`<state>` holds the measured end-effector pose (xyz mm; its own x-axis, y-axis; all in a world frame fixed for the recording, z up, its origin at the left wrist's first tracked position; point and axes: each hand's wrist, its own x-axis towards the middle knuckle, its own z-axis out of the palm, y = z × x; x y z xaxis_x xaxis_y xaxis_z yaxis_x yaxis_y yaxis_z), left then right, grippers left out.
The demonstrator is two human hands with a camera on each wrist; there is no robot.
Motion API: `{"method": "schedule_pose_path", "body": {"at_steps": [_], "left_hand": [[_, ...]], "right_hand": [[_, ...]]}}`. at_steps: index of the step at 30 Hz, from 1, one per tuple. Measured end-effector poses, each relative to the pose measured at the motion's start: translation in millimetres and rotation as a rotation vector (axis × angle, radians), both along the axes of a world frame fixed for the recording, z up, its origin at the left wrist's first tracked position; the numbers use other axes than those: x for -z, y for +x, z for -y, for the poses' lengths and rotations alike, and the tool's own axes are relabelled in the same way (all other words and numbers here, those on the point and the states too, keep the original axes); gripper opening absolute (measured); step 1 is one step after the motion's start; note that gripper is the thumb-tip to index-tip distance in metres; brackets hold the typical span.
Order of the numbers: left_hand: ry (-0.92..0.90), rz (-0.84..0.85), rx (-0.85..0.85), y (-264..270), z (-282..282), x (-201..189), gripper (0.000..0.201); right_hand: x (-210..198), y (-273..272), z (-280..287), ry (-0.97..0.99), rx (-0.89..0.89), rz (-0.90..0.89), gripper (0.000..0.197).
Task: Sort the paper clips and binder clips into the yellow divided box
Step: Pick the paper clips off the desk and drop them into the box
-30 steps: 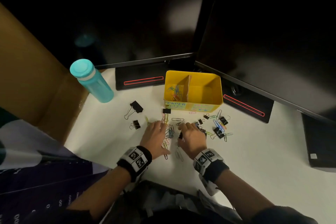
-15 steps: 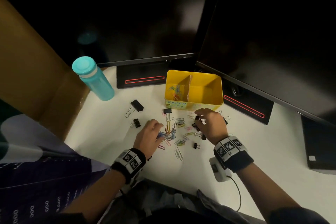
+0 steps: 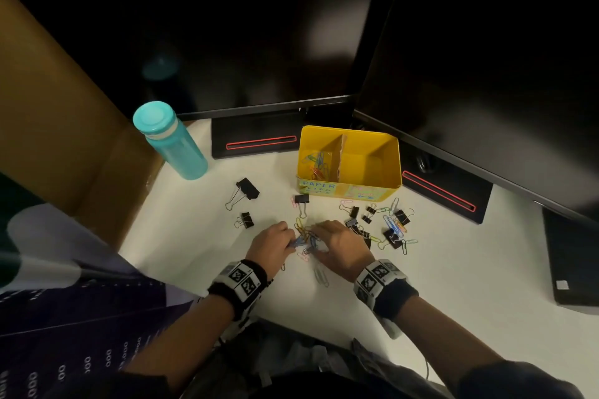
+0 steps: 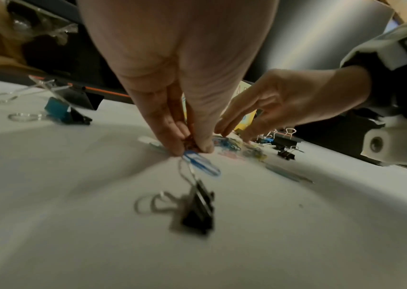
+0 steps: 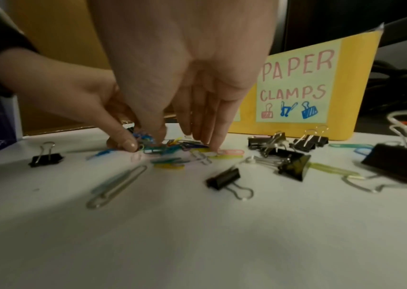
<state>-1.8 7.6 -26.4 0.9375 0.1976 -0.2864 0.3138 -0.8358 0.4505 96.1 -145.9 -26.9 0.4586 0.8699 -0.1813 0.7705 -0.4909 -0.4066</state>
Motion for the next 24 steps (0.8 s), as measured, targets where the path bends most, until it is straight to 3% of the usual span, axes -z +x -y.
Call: {"method": "schedule_pose_path", "body": {"at_steps": [3, 8, 13, 17, 20, 24], "left_hand": [[0.005, 0.009, 0.028, 6, -3, -10, 0.016], [-0.123, 0.224, -0.024, 27, -13, -50, 0.012], [-0.150, 0.458, -0.079, 79, -22, -91, 0.009], [-0.226, 0.458, -0.200, 109, -32, -86, 0.016], [-0.261, 0.448, -0.254, 102, -34, -70, 0.029], [-0.207, 0.637, -0.284, 74, -35, -60, 0.014]], "right_hand": [[3, -2, 4, 0.004, 0.050, 0.001, 0.058], [16, -7, 9, 0.091, 0.167, 0.049, 0.012], [21, -10, 12, 0.086, 0.223, 0.046, 0.011], [3, 3, 9, 0.258, 0.326, 0.016, 0.005], [-24, 19, 0, 0.415, 0.371, 0.050, 0.006], [-54, 50, -26, 0.578, 0.482, 0.100, 0.010]]}}
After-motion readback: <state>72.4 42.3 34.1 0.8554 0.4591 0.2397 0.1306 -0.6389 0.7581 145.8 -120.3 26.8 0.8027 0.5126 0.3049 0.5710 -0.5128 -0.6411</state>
